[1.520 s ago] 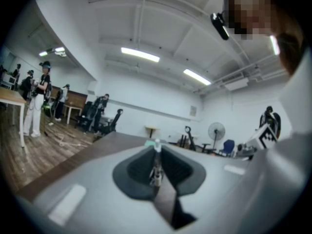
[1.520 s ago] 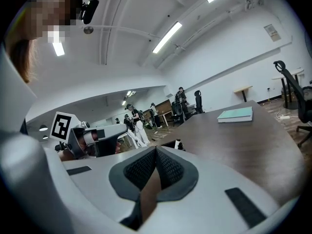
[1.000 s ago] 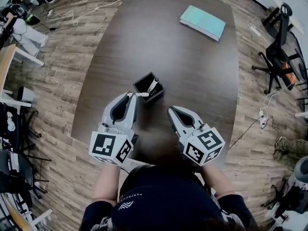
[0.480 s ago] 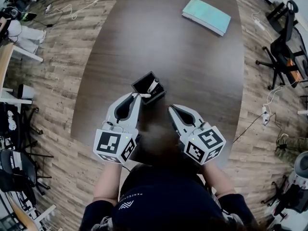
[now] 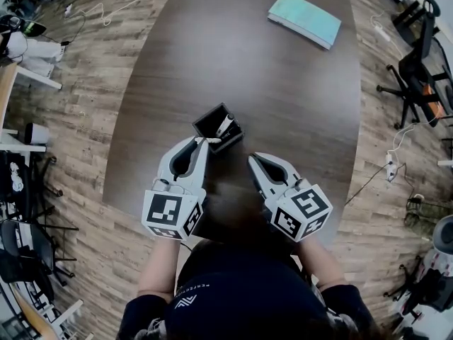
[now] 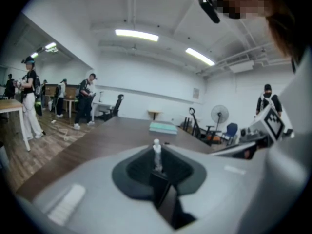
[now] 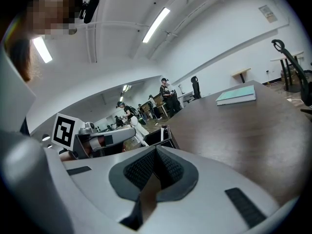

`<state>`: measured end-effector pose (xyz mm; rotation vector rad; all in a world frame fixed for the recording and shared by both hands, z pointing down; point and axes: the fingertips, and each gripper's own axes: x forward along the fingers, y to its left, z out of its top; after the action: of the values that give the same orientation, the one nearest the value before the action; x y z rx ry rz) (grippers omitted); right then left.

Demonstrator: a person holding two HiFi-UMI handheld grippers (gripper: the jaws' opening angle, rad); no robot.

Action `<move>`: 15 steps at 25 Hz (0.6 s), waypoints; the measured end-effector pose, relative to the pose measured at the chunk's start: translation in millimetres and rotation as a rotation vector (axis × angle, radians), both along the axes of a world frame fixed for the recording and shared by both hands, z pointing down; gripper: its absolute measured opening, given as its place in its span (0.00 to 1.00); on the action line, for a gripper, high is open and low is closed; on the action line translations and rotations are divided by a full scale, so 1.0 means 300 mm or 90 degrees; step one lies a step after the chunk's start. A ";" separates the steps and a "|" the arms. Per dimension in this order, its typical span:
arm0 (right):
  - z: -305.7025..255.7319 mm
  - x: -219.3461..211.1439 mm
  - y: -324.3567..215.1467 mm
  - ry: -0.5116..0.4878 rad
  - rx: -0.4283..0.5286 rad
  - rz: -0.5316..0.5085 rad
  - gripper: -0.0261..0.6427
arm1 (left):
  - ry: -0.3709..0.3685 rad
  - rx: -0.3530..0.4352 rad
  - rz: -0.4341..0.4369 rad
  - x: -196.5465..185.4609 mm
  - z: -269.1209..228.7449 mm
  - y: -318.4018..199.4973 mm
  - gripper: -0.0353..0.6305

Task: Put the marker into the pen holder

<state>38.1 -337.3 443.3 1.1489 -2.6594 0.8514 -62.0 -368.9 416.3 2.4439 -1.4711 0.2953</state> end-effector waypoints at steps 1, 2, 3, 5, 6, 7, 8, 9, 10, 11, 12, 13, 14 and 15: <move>0.000 0.000 -0.001 0.001 0.000 0.000 0.04 | 0.001 0.002 -0.002 -0.002 -0.002 -0.002 0.13; -0.001 0.001 -0.002 0.002 0.001 0.000 0.04 | 0.001 0.003 -0.004 -0.003 -0.004 -0.004 0.12; -0.002 0.003 -0.003 0.002 0.001 0.000 0.04 | 0.002 0.006 -0.006 -0.004 -0.007 -0.007 0.13; -0.004 0.003 -0.001 0.003 0.003 0.001 0.04 | 0.004 0.010 -0.006 -0.005 -0.012 -0.007 0.15; -0.005 0.002 0.002 0.004 0.003 0.001 0.04 | 0.006 0.011 -0.005 -0.006 -0.015 -0.005 0.17; -0.007 0.000 0.006 0.004 0.004 0.001 0.04 | 0.008 0.011 -0.004 -0.006 -0.017 -0.001 0.17; -0.010 -0.002 0.010 0.004 0.006 0.001 0.04 | 0.010 0.011 -0.002 -0.007 -0.020 0.004 0.17; -0.013 -0.003 0.013 0.005 0.007 0.001 0.04 | 0.010 0.011 -0.002 -0.007 -0.021 0.008 0.17; -0.016 -0.003 0.015 0.005 0.009 0.000 0.04 | 0.010 0.011 -0.001 -0.008 -0.022 0.011 0.17; -0.019 -0.002 0.016 0.005 0.011 0.001 0.04 | 0.011 0.010 -0.002 -0.009 -0.022 0.013 0.17; -0.021 -0.002 0.018 0.005 0.013 0.001 0.04 | 0.011 0.009 -0.004 -0.012 -0.022 0.016 0.17; -0.024 -0.002 0.021 0.006 0.015 0.000 0.04 | 0.013 0.009 -0.006 -0.016 -0.023 0.019 0.17; -0.028 -0.003 0.025 0.007 0.017 0.000 0.04 | 0.016 0.009 -0.009 -0.021 -0.025 0.024 0.17; -0.033 -0.004 0.029 0.008 0.020 -0.001 0.04 | 0.019 0.010 -0.012 -0.027 -0.029 0.029 0.17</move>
<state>36.8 -328.5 433.5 1.1552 -2.6724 0.8014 -70.1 -360.1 407.7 2.4343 -1.4876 0.2436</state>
